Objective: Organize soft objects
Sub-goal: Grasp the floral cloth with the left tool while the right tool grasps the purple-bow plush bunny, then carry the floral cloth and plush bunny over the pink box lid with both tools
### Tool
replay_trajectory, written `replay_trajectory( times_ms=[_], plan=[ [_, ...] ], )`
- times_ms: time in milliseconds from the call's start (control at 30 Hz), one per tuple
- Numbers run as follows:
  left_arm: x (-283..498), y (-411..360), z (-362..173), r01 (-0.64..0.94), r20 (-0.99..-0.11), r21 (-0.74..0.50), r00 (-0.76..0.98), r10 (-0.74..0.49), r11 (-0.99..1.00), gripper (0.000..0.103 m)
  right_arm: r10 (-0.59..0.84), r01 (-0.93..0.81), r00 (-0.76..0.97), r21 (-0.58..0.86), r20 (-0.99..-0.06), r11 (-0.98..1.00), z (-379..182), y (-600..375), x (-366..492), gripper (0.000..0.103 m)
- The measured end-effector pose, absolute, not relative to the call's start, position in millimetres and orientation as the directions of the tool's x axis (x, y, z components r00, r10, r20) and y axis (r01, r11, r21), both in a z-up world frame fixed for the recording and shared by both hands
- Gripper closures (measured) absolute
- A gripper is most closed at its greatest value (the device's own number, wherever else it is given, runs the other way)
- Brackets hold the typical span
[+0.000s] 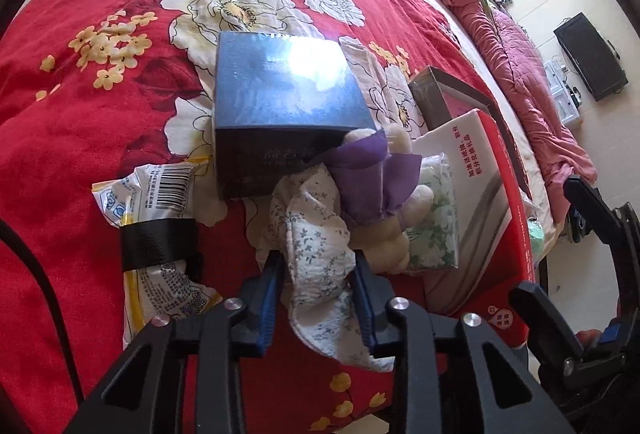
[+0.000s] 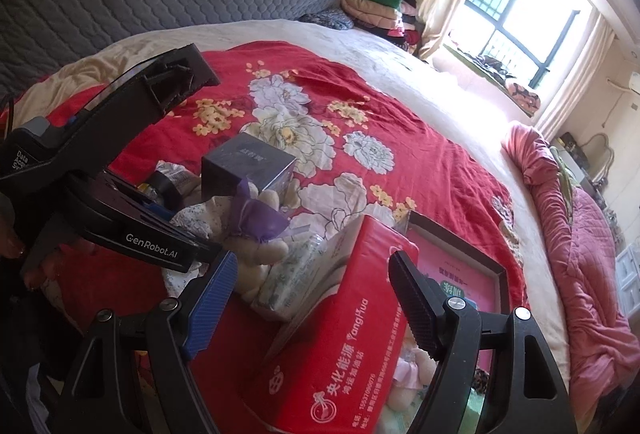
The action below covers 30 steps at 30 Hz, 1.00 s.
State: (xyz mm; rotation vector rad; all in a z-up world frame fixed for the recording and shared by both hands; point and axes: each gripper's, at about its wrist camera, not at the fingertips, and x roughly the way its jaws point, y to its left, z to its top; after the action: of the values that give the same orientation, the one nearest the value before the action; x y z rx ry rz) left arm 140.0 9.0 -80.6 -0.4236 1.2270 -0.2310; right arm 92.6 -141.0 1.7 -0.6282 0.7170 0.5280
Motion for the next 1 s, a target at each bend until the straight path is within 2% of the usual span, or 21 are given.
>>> replay_trajectory(
  times_ms=[233, 767, 833, 933, 967, 1000],
  plan=[
    [137, 31, -80, -0.061, -0.827, -0.497, 0.334, -0.452, 0.865, 0.085, 0.188, -0.672, 0.597, -0.359, -0.780, 0.647, -17, -115, 115, 0.024],
    [117, 70, -62, -0.056, -0.792, -0.535, 0.379, -0.478, 0.843, 0.085, 0.069, -0.699, 0.550, -0.413, -0.833, 0.584, -67, -60, 144, 0.025],
    [117, 70, -61, -0.056, -0.794, -0.530, 0.382, -0.472, 0.846, 0.085, 0.063, -0.701, 0.541, -0.409, -0.838, 0.584, -72, -57, 145, 0.030],
    [117, 70, -60, -0.051, -0.796, -0.524, 0.386, -0.467, 0.850, 0.085, 0.049, -0.703, 0.531, -0.408, -0.846, 0.582, -80, -55, 146, 0.046],
    [116, 70, -60, -0.049, -0.797, -0.519, 0.388, -0.462, 0.853, 0.085, 0.049, -0.701, 0.529, -0.403, -0.847, 0.589, -82, -56, 147, 0.057],
    [115, 69, -59, -0.049, -0.800, -0.514, 0.388, -0.457, 0.857, 0.085, 0.058, -0.696, 0.527, -0.391, -0.848, 0.603, -83, -57, 148, 0.060]
  ],
)
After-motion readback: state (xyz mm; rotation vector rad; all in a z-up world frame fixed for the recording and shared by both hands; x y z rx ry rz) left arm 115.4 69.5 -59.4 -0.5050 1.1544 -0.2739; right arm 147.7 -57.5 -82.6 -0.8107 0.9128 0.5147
